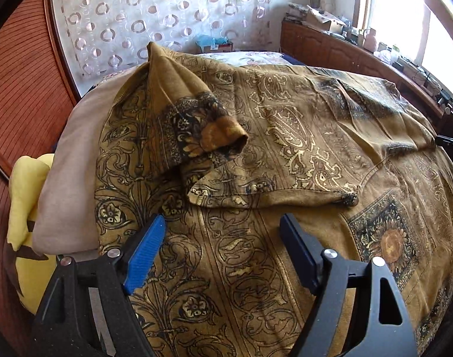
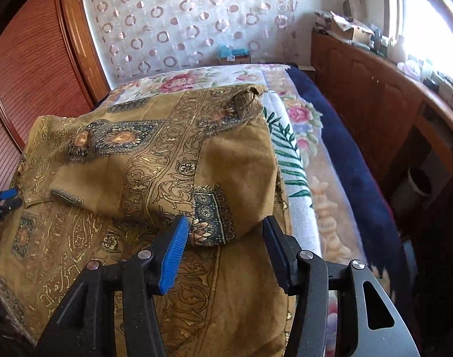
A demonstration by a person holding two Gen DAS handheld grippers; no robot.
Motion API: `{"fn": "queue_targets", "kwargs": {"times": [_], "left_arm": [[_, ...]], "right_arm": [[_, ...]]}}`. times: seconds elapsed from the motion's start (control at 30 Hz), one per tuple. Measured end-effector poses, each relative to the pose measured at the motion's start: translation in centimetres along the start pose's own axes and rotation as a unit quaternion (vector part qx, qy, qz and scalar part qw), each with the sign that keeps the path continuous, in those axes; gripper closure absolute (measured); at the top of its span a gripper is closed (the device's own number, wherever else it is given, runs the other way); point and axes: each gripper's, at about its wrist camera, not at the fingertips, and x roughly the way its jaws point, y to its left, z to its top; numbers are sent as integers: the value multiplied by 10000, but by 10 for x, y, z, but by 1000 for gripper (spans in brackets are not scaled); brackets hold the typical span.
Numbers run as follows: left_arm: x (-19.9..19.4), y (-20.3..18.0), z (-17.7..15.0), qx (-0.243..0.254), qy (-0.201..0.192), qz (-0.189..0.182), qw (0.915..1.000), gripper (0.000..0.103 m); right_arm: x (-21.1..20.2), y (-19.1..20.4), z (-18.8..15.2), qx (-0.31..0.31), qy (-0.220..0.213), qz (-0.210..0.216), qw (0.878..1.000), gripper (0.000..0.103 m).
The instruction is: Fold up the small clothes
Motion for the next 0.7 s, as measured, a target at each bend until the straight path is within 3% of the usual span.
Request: {"fn": "queue_targets", "kwargs": {"times": [0.23,0.5,0.6,0.7], "left_arm": [[1,-2,1,41,45,-44,10000,15],[0,-3,0,47,34,-43,10000,15],[-8,-1,-1,-8,-81,84,9999,19],[-27,4,0,-165,-387,119,9990,25]], "right_arm": [[9,-7,4,35,74,-90,9999,49],[3,-1,-14,-170,-38,-346,9993,49],[-5,-6,-18,-167,-39,-314,9994,46],[24,10,-8,-218,-21,-359,9991,46]]}}
